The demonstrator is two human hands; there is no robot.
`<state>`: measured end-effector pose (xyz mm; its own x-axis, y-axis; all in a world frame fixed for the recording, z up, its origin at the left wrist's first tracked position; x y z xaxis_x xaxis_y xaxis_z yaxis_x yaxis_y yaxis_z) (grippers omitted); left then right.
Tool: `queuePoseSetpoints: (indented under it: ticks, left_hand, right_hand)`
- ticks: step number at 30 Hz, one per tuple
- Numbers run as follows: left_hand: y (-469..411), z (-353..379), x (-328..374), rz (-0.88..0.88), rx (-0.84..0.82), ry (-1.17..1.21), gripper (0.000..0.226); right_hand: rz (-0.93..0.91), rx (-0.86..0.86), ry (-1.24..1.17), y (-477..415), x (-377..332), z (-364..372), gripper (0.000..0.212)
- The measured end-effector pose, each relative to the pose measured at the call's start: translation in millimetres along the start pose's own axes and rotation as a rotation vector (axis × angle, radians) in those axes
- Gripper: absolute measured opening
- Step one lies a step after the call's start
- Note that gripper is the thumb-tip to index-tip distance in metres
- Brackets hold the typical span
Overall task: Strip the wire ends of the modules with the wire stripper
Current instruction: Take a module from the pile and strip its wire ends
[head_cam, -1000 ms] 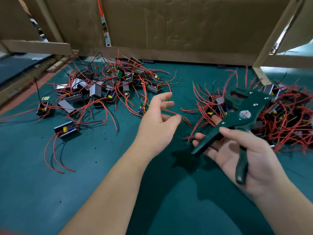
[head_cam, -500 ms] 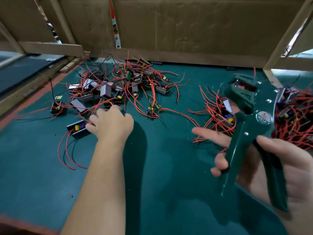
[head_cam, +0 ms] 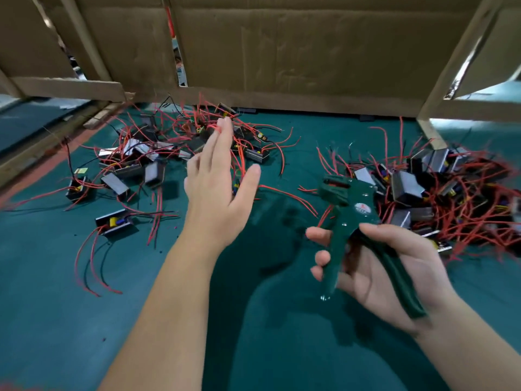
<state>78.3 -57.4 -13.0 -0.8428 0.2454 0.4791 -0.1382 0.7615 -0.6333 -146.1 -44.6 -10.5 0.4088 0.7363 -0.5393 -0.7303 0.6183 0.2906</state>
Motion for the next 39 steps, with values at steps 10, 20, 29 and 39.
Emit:
queuePoseSetpoints:
  ticks: [10,20,29,39]
  left_hand:
    - [-1.5,-2.7,15.6,0.271,0.26,0.096,0.028]
    - [3.1,2.1,34.3,-0.05,-0.051,0.906,0.025]
    - [16.0,7.5,45.4,-0.083,-0.674,1.058,0.019]
    - [7.0,10.1,29.3,-0.312,-0.498,1.158,0.017]
  right_hand:
    - [-0.027,0.065,0.042,-0.4,-4.7,-5.3,0.069]
    - [-0.006,-0.199,0.075,10.1,-5.5,6.8,0.076]
    - [-0.143,-0.097,0.131,13.0,-15.1,-0.1,0.085]
    - [0.089,-0.321,0.272,12.7,-3.4,3.3,0.068]
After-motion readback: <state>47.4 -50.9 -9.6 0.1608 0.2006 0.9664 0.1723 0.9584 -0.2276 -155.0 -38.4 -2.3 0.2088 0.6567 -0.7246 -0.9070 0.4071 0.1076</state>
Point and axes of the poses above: each hand's wrist, its own y-axis away from the middle knuckle, its own z-axis out of the palm, x = y × z, the point moved 1 cm from there along -y, towards the middle knuckle, and after that the axes turned 10 degrees about z, right-handed, at the moved point
